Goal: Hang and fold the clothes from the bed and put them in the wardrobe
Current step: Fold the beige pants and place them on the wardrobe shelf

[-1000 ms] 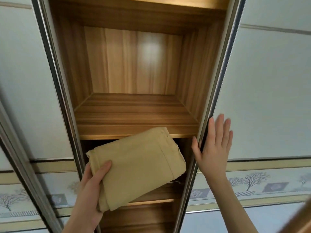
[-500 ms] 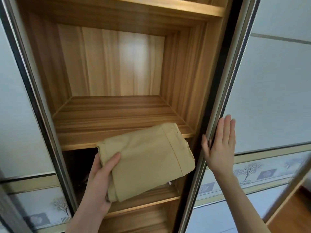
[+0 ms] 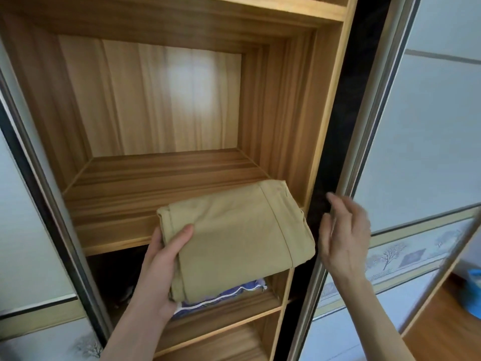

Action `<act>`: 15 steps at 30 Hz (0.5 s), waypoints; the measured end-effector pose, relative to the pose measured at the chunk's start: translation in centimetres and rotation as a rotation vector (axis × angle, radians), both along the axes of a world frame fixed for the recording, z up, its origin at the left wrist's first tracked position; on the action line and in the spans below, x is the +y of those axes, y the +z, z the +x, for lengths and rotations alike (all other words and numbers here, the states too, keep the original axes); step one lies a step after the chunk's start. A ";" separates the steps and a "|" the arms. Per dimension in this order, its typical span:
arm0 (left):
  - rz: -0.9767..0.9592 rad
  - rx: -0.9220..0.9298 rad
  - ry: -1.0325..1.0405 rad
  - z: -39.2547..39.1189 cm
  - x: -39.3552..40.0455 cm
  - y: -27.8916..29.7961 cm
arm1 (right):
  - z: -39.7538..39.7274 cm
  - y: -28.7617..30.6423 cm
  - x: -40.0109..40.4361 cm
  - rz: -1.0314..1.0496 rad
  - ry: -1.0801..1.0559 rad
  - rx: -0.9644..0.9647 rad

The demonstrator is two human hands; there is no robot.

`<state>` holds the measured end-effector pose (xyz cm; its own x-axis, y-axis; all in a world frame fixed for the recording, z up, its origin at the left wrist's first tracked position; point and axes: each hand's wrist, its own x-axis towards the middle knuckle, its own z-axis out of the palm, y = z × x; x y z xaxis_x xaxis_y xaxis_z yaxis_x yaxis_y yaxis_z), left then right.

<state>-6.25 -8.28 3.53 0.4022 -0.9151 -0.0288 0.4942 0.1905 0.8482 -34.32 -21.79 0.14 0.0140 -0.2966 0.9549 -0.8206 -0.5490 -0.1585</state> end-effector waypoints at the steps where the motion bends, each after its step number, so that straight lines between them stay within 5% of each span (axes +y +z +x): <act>1: 0.000 -0.003 -0.008 0.2 -0.2 0.2 | 0.9 0.7 0.9 0.111 0.175 -0.030; 7: 0.018 0.001 -0.041 2.5 -0.8 1.9 | 4.4 6.0 3.7 1.228 0.967 -0.622; 15: -0.029 -0.088 -0.015 5.3 -3.6 5.3 | 8.5 10.9 2.0 1.240 1.021 -0.668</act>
